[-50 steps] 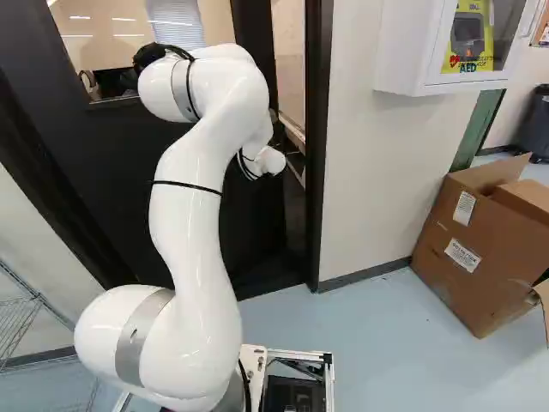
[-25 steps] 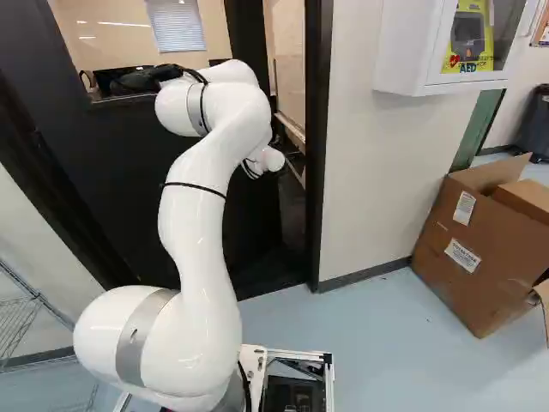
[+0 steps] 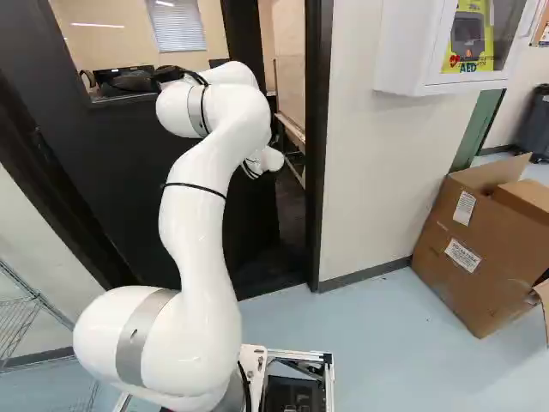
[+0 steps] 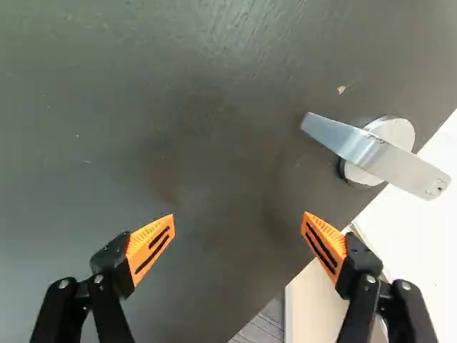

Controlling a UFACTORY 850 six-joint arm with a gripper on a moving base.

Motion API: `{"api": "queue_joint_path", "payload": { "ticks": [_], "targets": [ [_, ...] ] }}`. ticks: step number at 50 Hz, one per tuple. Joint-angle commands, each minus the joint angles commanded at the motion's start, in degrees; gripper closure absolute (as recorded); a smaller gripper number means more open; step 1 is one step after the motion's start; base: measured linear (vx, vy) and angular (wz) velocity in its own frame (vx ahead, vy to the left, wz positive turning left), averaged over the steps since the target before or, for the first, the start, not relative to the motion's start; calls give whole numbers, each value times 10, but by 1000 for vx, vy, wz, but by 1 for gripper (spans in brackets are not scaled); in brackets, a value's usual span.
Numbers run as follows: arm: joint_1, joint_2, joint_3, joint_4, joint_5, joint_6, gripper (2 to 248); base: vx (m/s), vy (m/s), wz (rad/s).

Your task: Open the door and move inside

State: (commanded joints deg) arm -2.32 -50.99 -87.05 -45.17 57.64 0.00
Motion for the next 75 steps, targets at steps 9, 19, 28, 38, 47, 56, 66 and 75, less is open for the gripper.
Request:
{"api": "queue_joint_path", "payload": {
  "ticks": [9, 19, 28, 38, 47, 56, 66, 75],
  "targets": [
    [2, 21, 31, 10, 0, 0, 3, 0, 0, 0],
    [5, 47, 70, 25, -2, 0, 3, 0, 0, 0],
    [7, 72, 105, 41, -5, 0, 3, 0, 0, 0],
    [10, 99, 144, 62, -12, 0, 3, 0, 0, 0],
    [12, 123, 177, 85, -20, 0, 3, 0, 0, 0],
    [14, 146, 210, 107, -28, 0, 3, 0, 0, 0],
    [15, 173, 246, 133, -37, 0, 3, 0, 0, 0],
    [15, 196, 278, 160, -45, 0, 3, 0, 0, 0]
  ]
}}
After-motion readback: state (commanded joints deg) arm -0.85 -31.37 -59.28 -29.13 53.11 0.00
